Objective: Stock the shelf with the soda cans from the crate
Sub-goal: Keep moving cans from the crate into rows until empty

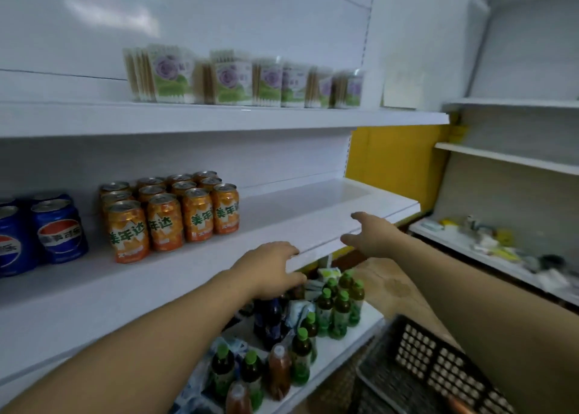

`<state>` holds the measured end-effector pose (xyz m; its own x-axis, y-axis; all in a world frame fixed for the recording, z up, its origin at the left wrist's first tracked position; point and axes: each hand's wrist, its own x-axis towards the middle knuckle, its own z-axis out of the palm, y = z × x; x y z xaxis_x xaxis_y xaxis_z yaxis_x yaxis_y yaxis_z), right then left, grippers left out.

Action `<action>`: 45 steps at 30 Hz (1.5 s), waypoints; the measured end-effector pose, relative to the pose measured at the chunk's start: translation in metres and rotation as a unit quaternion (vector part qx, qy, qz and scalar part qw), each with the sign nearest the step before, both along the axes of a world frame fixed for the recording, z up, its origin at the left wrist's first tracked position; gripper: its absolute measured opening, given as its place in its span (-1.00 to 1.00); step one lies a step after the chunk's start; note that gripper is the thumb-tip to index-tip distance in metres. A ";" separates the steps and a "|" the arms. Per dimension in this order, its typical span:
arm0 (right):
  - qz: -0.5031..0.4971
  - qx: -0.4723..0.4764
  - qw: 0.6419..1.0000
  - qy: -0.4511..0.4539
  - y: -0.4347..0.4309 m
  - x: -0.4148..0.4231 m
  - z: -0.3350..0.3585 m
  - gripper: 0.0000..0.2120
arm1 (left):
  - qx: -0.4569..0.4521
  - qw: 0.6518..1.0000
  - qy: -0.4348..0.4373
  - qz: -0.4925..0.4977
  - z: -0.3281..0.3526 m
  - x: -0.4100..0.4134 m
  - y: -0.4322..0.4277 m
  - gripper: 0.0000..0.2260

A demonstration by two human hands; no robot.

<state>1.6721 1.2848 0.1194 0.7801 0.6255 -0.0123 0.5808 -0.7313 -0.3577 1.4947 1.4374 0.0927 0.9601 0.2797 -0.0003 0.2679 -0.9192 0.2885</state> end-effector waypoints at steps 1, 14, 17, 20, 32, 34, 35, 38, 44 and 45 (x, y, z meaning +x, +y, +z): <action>-0.021 -0.002 1.000 0.005 -0.021 0.002 0.000 -0.29 | -0.006 1.000 0.003 -0.029 0.002 0.016 -0.020 -0.43; -0.268 -0.076 0.960 0.039 -0.250 0.026 -0.084 -0.30 | -0.010 0.942 0.166 -0.292 -0.108 0.139 -0.223 -0.46; -0.303 -0.081 0.947 0.069 -0.279 0.041 -0.120 -0.32 | -0.003 0.931 0.181 -0.318 -0.145 0.163 -0.250 -0.50; -0.320 -0.086 0.937 0.110 -0.300 0.061 -0.158 -0.35 | 0.002 0.918 0.214 -0.334 -0.183 0.192 -0.269 -0.46; -0.336 -0.129 0.890 0.279 -0.353 0.164 -0.371 -0.41 | -0.037 0.882 0.339 -0.326 -0.382 0.325 -0.309 -0.42; -0.339 -0.127 0.885 0.294 -0.356 0.181 -0.409 -0.43 | -0.037 0.877 0.352 -0.324 -0.416 0.345 -0.313 -0.40; -0.339 -0.124 0.883 0.301 -0.357 0.189 -0.427 -0.47 | -0.039 0.875 0.360 -0.322 -0.432 0.355 -0.316 -0.40; -0.350 -0.117 0.872 0.321 -0.363 0.214 -0.481 -0.60 | -0.061 0.864 0.386 -0.319 -0.479 0.383 -0.325 -0.39; -0.395 -0.137 0.845 0.334 -0.370 0.253 -0.579 -0.43 | -0.097 0.843 0.428 -0.310 -0.559 0.415 -0.338 -0.35; -0.399 -0.151 0.844 0.325 -0.370 0.257 -0.595 -0.39 | -0.097 0.840 0.433 -0.314 -0.570 0.419 -0.337 -0.35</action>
<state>1.9294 0.9149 -0.4752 0.7185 -0.2032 -0.6652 -0.3867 -0.9117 -0.1391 1.9135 1.1000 -0.4769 0.5350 -0.3676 -0.7607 -0.0647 -0.9156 0.3969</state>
